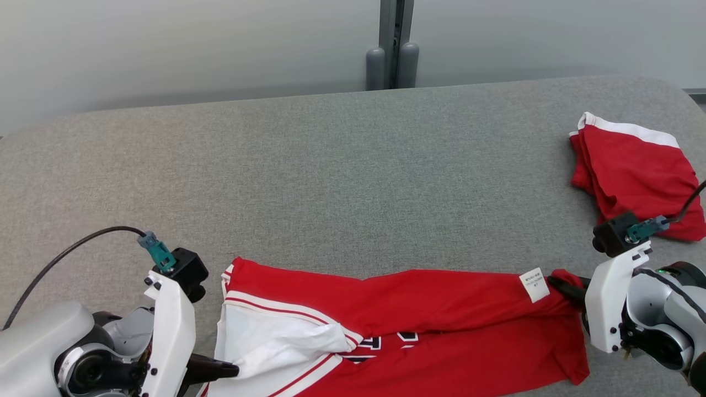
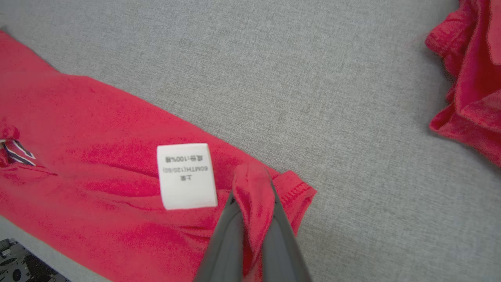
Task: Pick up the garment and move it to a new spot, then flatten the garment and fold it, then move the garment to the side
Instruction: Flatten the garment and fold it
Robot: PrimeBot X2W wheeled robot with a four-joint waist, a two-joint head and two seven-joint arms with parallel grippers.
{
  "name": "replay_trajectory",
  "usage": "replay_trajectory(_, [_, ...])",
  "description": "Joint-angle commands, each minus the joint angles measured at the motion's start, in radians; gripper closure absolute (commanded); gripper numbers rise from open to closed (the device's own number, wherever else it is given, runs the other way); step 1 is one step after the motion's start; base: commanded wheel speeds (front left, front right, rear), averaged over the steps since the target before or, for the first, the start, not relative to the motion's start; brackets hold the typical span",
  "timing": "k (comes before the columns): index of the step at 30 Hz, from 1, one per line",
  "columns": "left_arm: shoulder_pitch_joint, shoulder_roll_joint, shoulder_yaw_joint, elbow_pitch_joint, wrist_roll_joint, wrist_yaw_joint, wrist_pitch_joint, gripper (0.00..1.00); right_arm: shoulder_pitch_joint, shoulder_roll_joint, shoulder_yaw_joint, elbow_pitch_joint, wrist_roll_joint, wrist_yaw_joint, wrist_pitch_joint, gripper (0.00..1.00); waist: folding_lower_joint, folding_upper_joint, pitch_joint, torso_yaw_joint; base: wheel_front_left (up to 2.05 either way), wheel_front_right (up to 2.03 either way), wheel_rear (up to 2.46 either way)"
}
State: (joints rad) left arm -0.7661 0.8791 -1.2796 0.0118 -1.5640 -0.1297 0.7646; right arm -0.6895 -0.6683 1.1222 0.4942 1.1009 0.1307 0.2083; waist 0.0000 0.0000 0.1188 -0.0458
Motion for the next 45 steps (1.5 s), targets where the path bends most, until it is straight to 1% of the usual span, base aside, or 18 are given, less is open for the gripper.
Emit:
replay_trajectory(1, [0.012, -0.003, 0.001, 0.007, 0.006, -0.002, -0.003, 0.78, -0.012, -0.007, 0.01, 0.007, 0.01, 0.0, 0.007, 0.0, 0.0, 0.0, -0.002, -0.001, 0.0, 0.0, 0.0])
replay_trajectory(2, [0.017, -0.006, 0.001, 0.01, 0.008, -0.002, -0.002, 0.32, -0.016, -0.007, 0.018, 0.014, 0.016, 0.0, 0.01, 0.0, 0.0, 0.0, -0.004, -0.002, 0.0, 0.0, 0.0])
replay_trajectory(3, [0.028, -0.011, 0.0, 0.016, 0.007, -0.002, 0.006, 0.0, -0.019, -0.007, 0.038, 0.019, 0.024, 0.0, 0.019, 0.0, 0.0, 0.0, -0.01, -0.005, 0.0, 0.0, 0.0])
replay_trajectory(8, [0.036, -0.008, 0.001, 0.021, 0.02, -0.002, 0.015, 0.0, -0.035, -0.032, 0.074, -0.008, 0.047, 0.0, 0.026, 0.0, 0.0, 0.0, -0.037, -0.008, 0.0, 0.0, 0.0])
replay_trajectory(12, [0.022, -0.001, 0.026, 0.021, 0.041, -0.002, -0.036, 0.0, -0.039, -0.059, 0.057, -0.028, 0.075, 0.0, -0.015, 0.0, 0.0, 0.0, -0.066, -0.009, 0.0, 0.0, 0.0])
replay_trajectory(17, [0.01, 0.01, 0.071, 0.031, 0.105, -0.002, -0.183, 0.0, -0.028, -0.095, -0.007, -0.06, 0.115, 0.0, -0.11, 0.0, 0.0, 0.0, -0.104, -0.008, 0.0, 0.0, 0.0])
replay_trajectory(19, [0.024, 0.014, 0.093, 0.025, 0.112, -0.002, -0.249, 0.0, -0.021, -0.113, -0.039, -0.082, 0.125, 0.0, -0.155, 0.0, 0.0, 0.0, -0.115, -0.008, 0.0, 0.0, 0.0])
replay_trajectory(20, [0.024, 0.014, 0.093, 0.025, 0.112, -0.002, -0.249, 0.0, -0.021, -0.113, -0.039, -0.082, 0.125, 0.0, -0.155, 0.0, 0.0, 0.0, -0.115, -0.008, 0.0, 0.0, 0.0])
replay_trajectory(22, [0.037, 0.029, 0.119, 0.024, 0.118, -0.002, -0.318, 0.0, -0.02, -0.131, -0.076, -0.082, 0.115, 0.0, -0.211, 0.0, 0.0, 0.0, -0.123, -0.007, 0.0, 0.0, 0.0])
replay_trajectory(25, [0.055, 0.051, 0.152, 0.027, 0.149, 0.001, -0.427, 0.0, -0.009, -0.132, -0.135, -0.064, 0.088, 0.0, -0.305, 0.0, 0.0, 0.0, -0.132, -0.007, 0.0, 0.0, 0.0])
replay_trajectory(27, [0.071, 0.059, 0.181, 0.026, 0.168, 0.021, -0.513, 0.0, 0.005, -0.112, -0.177, -0.04, 0.069, 0.0, -0.367, 0.0, 0.0, 0.0, -0.136, -0.007, 0.0, 0.0, 0.0])
replay_trajectory(30, [0.102, 0.074, 0.22, 0.017, 0.196, 0.075, -0.64, 0.0, 0.03, -0.077, -0.24, -0.009, 0.03, 0.0, -0.436, 0.0, 0.0, 0.0, -0.141, -0.005, 0.0, 0.0, 0.0])
replay_trajectory(33, [0.141, 0.085, 0.264, 0.006, 0.242, 0.162, -0.795, 0.0, 0.075, -0.025, -0.322, 0.011, -0.019, 0.0, -0.467, 0.0, 0.0, 0.0, -0.141, -0.001, 0.0, 0.0, 0.0])
replay_trajectory(35, [0.179, 0.085, 0.287, -0.008, 0.262, 0.216, -0.9, 0.0, 0.111, 0.015, -0.403, 0.017, -0.062, 0.0, -0.474, 0.0, 0.0, 0.0, -0.139, 0.003, 0.0, 0.0, 0.0])
replay_trajectory(36, [0.203, 0.088, 0.299, -0.014, 0.271, 0.246, -0.949, 0.0, 0.127, 0.037, -0.464, 0.008, -0.098, 0.0, -0.475, 0.0, 0.0, 0.0, -0.139, 0.005, 0.0, 0.0, 0.0])
replay_trajectory(38, [0.244, 0.086, 0.329, -0.031, 0.287, 0.3, -1.004, 0.0, 0.19, 0.093, -0.605, -0.024, -0.172, 0.0, -0.474, 0.0, 0.0, 0.0, -0.136, 0.01, 0.0, 0.0, 0.0])
replay_trajectory(41, [0.319, 0.049, 0.415, -0.06, 0.329, 0.382, -1.029, 0.0, 0.311, 0.19, -0.779, -0.109, -0.31, 0.0, -0.474, 0.0, 0.0, 0.0, -0.134, 0.02, 0.0, 0.0, 0.0])
replay_trajectory(45, [0.482, -0.074, 0.647, -0.097, 0.51, 0.478, -1.03, 0.0, 0.451, 0.303, -0.93, -0.222, -0.463, 0.0, -0.474, 0.0, 0.0, 0.0, -0.131, 0.03, 0.0, 0.0, 0.0])
